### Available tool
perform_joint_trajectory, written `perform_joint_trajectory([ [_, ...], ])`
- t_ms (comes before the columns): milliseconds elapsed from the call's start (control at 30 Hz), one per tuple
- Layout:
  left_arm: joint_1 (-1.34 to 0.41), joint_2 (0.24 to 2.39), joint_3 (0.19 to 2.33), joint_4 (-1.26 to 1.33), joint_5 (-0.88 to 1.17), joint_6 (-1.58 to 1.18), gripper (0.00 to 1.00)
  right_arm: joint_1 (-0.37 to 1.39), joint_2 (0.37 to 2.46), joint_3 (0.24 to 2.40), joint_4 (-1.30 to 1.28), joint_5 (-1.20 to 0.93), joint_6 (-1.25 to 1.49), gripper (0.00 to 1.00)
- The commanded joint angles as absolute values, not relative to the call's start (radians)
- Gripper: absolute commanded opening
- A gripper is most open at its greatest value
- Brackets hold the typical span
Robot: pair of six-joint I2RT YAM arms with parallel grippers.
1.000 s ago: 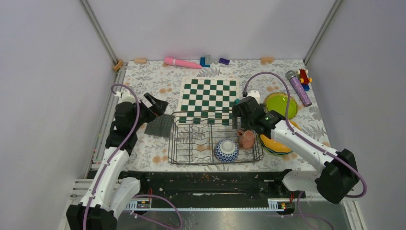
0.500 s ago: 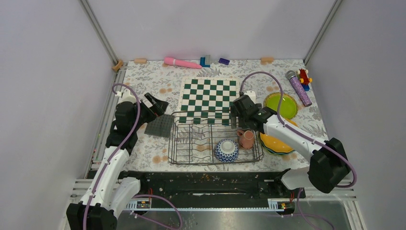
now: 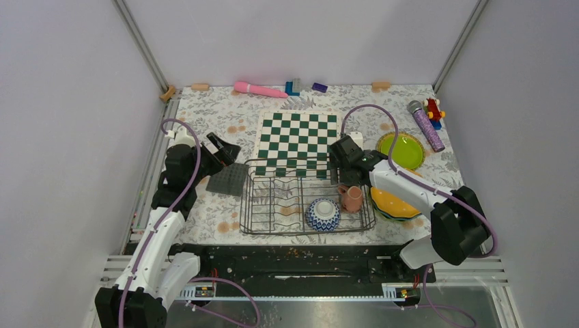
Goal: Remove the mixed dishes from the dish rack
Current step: Pick up the cup from the dish rack.
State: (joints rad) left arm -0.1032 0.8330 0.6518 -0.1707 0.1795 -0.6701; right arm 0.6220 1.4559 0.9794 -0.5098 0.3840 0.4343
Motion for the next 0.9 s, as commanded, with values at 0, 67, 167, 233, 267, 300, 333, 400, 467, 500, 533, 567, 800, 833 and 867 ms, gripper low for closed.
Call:
perform_joint_trajectory([
  [0, -0.104, 0.833, 0.659, -0.138, 0.18, -0.661, 0.99, 0.613, 1.473, 1.01, -0.475, 0.401, 0.472, 0.84],
  [67, -0.103, 0.834, 0.658, -0.137, 0.18, -0.661, 0.99, 0.608, 1.476, 1.002, -0.464, 0.402, 0.483, 0.82],
  [167, -0.103, 0.837, 0.658, -0.137, 0.181, -0.662, 0.99, 0.605, 1.476, 0.994, -0.456, 0.408, 0.496, 0.79],
  [233, -0.103, 0.839, 0.658, -0.137, 0.184, -0.663, 0.99, 0.602, 1.474, 0.988, -0.451, 0.417, 0.503, 0.76],
  [267, -0.103, 0.84, 0.659, -0.135, 0.185, -0.664, 0.99, 0.603, 1.472, 0.986, -0.453, 0.422, 0.506, 0.75],
  [300, -0.103, 0.841, 0.658, -0.135, 0.187, -0.665, 0.99, 0.602, 1.47, 0.984, -0.453, 0.425, 0.507, 0.74],
  [333, -0.103, 0.841, 0.658, -0.135, 0.188, -0.664, 0.99, 0.601, 1.469, 0.981, -0.454, 0.427, 0.508, 0.73],
  [400, -0.103, 0.841, 0.658, -0.135, 0.189, -0.664, 0.99, 0.6, 1.461, 0.977, -0.453, 0.426, 0.509, 0.65],
  [467, -0.104, 0.841, 0.659, -0.135, 0.19, -0.665, 0.99, 0.6, 1.449, 0.971, -0.451, 0.421, 0.509, 0.58],
  [500, -0.103, 0.84, 0.658, -0.135, 0.191, -0.664, 0.99, 0.6, 1.442, 0.968, -0.452, 0.418, 0.508, 0.54],
  [533, -0.103, 0.839, 0.658, -0.135, 0.191, -0.665, 0.99, 0.6, 1.433, 0.963, -0.451, 0.415, 0.509, 0.5],
  [567, -0.103, 0.839, 0.658, -0.135, 0.192, -0.664, 0.99, 0.6, 1.425, 0.958, -0.449, 0.412, 0.508, 0.45],
  [800, -0.103, 0.84, 0.659, -0.133, 0.195, -0.666, 0.99, 0.6, 1.359, 0.919, -0.402, 0.306, 0.447, 0.23],
  [833, -0.103, 0.841, 0.658, -0.133, 0.196, -0.667, 0.99, 0.6, 1.349, 0.911, -0.389, 0.286, 0.434, 0.2],
  [867, -0.103, 0.84, 0.658, -0.132, 0.196, -0.667, 0.99, 0.599, 1.338, 0.904, -0.378, 0.272, 0.421, 0.17],
])
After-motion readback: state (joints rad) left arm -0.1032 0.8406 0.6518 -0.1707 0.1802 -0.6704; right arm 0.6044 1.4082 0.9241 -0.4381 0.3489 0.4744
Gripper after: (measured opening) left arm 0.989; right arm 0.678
